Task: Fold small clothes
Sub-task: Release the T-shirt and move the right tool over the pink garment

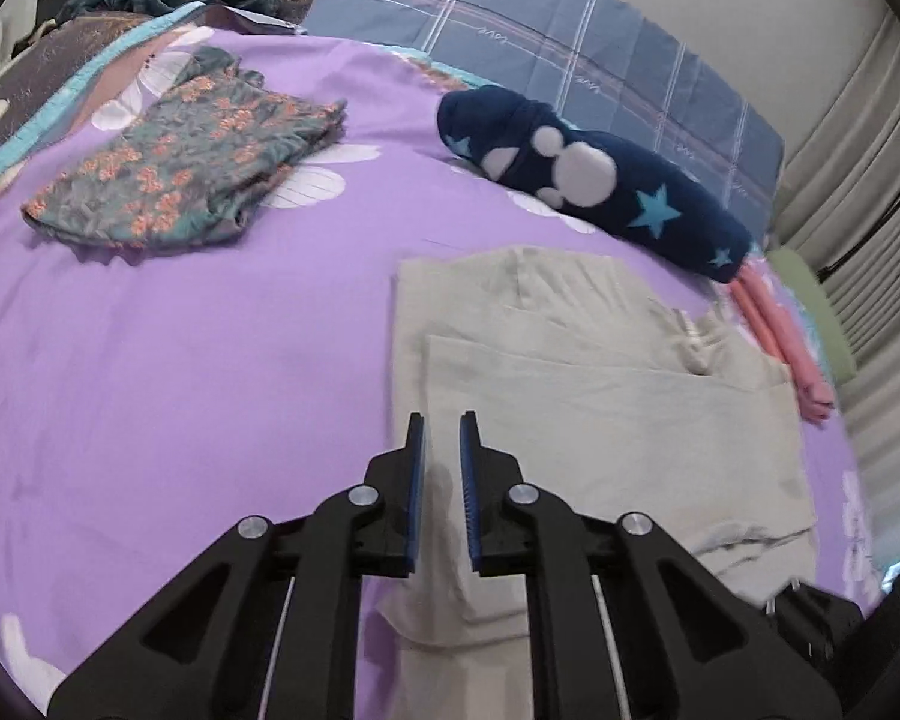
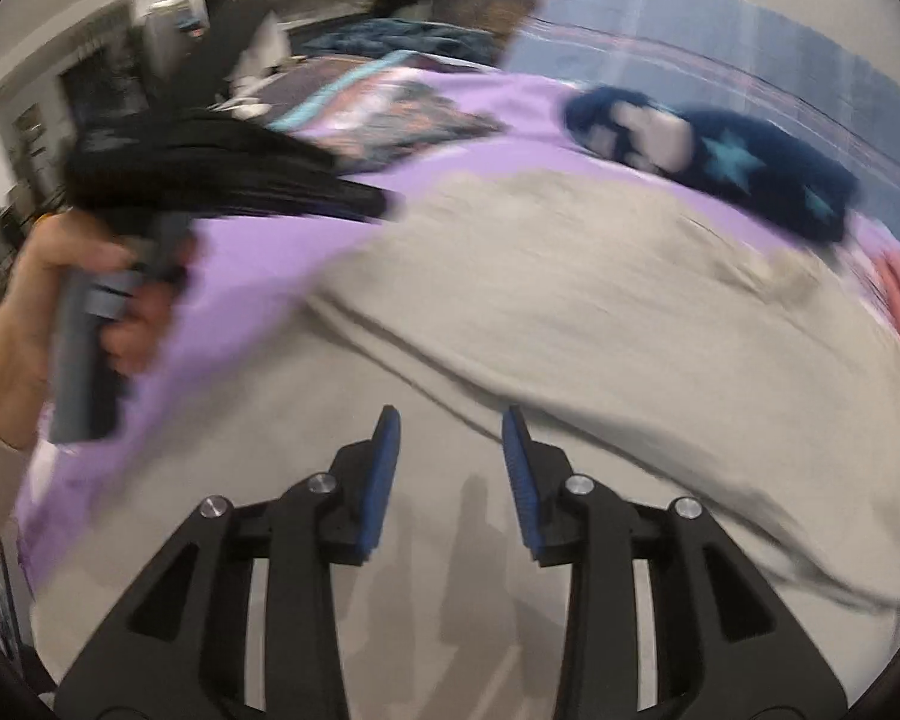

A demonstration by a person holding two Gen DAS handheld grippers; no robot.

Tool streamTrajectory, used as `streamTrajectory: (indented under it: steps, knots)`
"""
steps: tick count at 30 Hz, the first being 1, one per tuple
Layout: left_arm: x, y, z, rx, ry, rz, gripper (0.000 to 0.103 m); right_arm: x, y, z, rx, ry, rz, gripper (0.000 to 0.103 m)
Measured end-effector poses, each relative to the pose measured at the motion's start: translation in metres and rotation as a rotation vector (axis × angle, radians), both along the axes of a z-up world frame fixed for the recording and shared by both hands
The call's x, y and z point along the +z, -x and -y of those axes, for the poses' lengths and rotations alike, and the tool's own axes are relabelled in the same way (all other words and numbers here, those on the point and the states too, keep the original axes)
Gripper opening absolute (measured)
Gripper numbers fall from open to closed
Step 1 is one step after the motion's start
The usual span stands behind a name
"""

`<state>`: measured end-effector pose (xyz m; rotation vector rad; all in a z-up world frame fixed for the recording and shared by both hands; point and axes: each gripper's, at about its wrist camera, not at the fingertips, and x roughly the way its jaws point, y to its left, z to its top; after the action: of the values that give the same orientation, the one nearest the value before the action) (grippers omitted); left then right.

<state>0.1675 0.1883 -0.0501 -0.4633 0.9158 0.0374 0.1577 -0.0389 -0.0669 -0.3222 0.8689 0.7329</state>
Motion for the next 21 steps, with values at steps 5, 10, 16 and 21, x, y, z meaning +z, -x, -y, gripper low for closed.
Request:
streamTrajectory:
  steps: [5, 10, 16, 21]
  knots:
    - [0.014, -0.011, 0.064, -0.172, -0.097, 0.043, 0.034, 0.019, -0.048, 0.109, -0.3, -0.068, -0.053, 0.035]
    - [-0.019, -0.031, 0.121, -0.282, -0.172, -0.048, 0.046, 0.042, -0.09, 0.22, -0.612, -0.224, -0.07, 0.04]
    - [-0.029, -0.029, 0.152, -0.302, -0.343, 0.005, 0.062, 0.023, -0.146, 0.347, -0.912, -0.499, -0.239, 0.079]
    - [-0.03, -0.027, 0.145, -0.295, -0.297, 0.026, 0.065, -0.004, -0.187, 0.412, -1.043, -0.827, -0.367, 0.084]
